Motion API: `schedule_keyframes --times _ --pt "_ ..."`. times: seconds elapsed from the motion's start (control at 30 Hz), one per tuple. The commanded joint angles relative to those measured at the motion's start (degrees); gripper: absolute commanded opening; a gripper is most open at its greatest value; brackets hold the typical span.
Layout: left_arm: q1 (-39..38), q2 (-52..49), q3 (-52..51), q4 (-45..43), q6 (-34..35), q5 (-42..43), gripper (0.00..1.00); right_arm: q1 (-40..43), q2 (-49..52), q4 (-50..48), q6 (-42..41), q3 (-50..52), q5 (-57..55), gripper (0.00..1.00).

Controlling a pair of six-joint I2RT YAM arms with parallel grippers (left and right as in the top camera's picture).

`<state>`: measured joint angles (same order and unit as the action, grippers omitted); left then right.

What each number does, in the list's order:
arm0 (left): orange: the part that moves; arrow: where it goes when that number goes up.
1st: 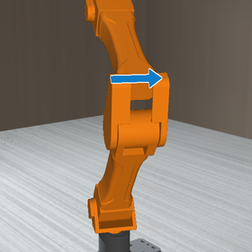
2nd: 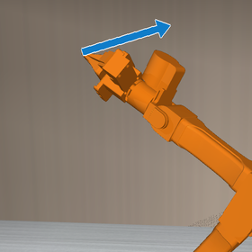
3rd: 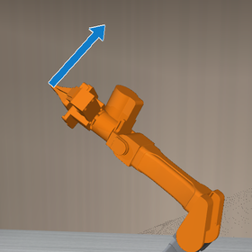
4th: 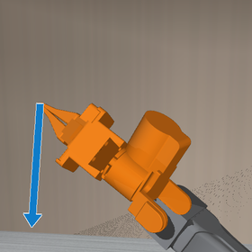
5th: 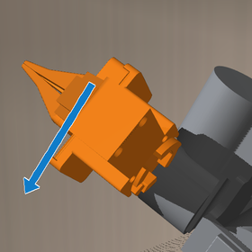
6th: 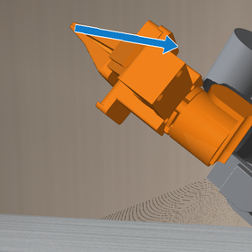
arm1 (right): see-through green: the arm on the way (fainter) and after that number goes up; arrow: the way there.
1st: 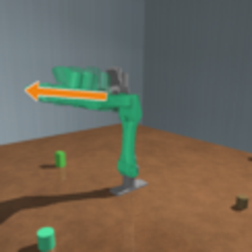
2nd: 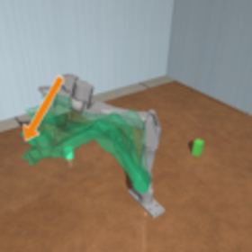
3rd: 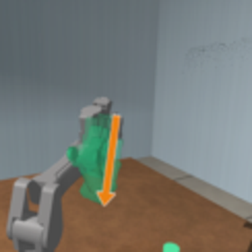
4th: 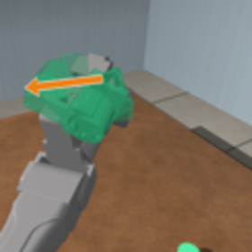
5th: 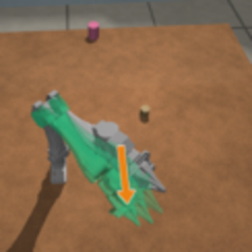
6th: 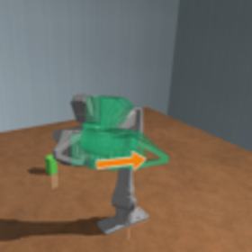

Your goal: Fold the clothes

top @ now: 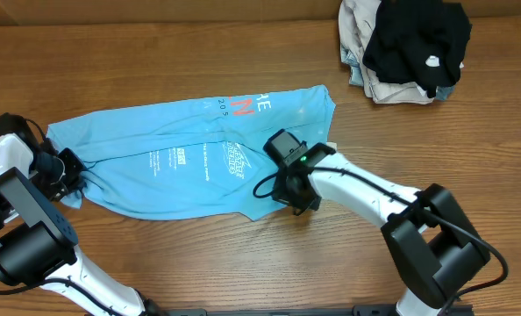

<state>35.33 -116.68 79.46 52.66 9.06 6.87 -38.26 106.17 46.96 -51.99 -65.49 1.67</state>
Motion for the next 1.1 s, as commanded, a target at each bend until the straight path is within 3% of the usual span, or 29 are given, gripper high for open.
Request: schedule_keyframes --times 0.0,0.3,0.5,0.67,1.07 --pt "0.4 -0.9 3.5 4.4 -0.3 -0.5 0.04 3.2 -5.5 6.6 3.0 -5.0 -0.3 0.04" --pt "0.4 -0.5 11.1 18.5 -4.8 -4.4 0.04 4.5 -15.8 27.6 5.7 -6.2 3.1 0.04" --pt "0.4 -0.4 11.1 19.9 -4.8 -7.1 0.04 1.9 -15.8 31.1 5.8 -6.1 4.4 0.04" --pt "0.2 -0.4 11.1 18.4 -4.8 -7.1 0.04 2.5 -15.8 25.6 7.8 -6.2 1.5 0.04" --pt "-1.7 -0.4 11.1 5.6 -2.7 -2.3 0.04 13.4 -14.7 -2.0 20.6 -6.2 1.0 0.04"
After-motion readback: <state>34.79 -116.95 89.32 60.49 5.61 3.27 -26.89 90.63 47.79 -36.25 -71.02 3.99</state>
